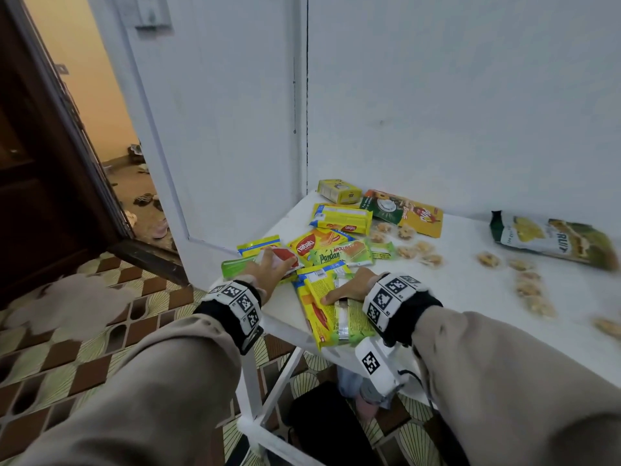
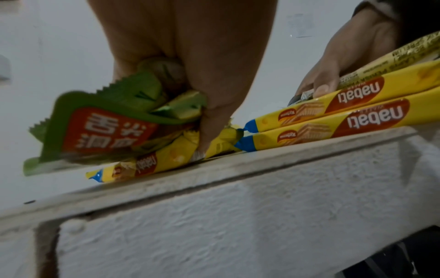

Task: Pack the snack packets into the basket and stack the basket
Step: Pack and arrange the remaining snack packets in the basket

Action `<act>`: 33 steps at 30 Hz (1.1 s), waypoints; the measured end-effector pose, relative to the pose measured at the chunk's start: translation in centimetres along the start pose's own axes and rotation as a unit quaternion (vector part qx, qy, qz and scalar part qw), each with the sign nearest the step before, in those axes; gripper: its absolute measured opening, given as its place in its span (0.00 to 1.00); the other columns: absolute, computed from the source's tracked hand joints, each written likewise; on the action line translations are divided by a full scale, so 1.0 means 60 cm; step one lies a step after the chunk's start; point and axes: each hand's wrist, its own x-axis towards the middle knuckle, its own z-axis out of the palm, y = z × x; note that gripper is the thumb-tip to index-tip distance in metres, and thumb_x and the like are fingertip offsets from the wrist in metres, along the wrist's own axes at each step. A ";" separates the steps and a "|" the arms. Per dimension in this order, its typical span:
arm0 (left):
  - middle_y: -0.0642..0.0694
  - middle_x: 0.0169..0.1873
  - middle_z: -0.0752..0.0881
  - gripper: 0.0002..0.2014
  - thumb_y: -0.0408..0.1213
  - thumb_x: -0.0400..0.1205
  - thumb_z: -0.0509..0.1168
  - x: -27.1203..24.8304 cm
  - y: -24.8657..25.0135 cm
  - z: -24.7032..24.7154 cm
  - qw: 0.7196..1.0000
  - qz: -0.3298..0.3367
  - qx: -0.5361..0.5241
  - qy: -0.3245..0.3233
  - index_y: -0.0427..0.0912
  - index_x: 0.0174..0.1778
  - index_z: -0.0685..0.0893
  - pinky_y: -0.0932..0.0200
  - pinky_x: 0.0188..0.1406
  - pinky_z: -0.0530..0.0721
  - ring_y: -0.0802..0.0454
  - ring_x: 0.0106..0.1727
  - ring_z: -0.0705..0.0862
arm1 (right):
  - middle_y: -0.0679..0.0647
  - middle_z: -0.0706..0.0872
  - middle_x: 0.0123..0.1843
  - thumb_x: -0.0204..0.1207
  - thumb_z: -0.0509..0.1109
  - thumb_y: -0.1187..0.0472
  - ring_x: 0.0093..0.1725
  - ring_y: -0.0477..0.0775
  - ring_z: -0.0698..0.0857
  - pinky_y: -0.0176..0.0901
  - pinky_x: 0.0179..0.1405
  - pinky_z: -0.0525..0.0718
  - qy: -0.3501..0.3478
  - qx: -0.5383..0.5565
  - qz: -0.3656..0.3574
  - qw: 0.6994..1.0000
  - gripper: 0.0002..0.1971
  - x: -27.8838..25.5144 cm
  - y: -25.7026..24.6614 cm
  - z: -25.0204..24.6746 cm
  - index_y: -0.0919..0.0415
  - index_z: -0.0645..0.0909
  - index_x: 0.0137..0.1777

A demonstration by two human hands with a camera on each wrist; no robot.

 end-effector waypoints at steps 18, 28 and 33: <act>0.37 0.80 0.38 0.44 0.18 0.79 0.49 -0.022 0.009 -0.017 0.989 0.027 -0.148 0.014 0.64 0.78 0.38 0.52 0.67 0.73 0.36 0.76 0.67 | 0.61 0.72 0.74 0.65 0.80 0.52 0.71 0.60 0.73 0.47 0.63 0.75 0.039 0.048 0.017 0.998 0.44 -0.001 0.056 -0.051 0.68 0.62 0.76; 0.41 0.79 0.59 0.35 0.33 0.83 0.54 -0.048 0.033 -0.047 0.932 0.096 -0.324 0.133 0.54 0.79 0.39 0.50 0.79 0.59 0.41 0.80 0.60 | 0.58 0.73 0.72 0.59 0.83 0.51 0.70 0.60 0.73 0.49 0.64 0.74 0.099 0.054 0.014 0.994 0.49 -0.048 0.137 -0.114 0.63 0.61 0.76; 0.44 0.74 0.70 0.34 0.30 0.81 0.58 -0.085 0.065 -0.092 0.860 0.087 -0.484 0.138 0.55 0.80 0.52 0.56 0.68 0.67 0.43 0.73 0.70 | 0.56 0.80 0.56 0.61 0.82 0.56 0.57 0.58 0.80 0.45 0.56 0.78 0.110 0.067 -0.006 0.992 0.33 -0.099 0.175 -0.160 0.66 0.71 0.61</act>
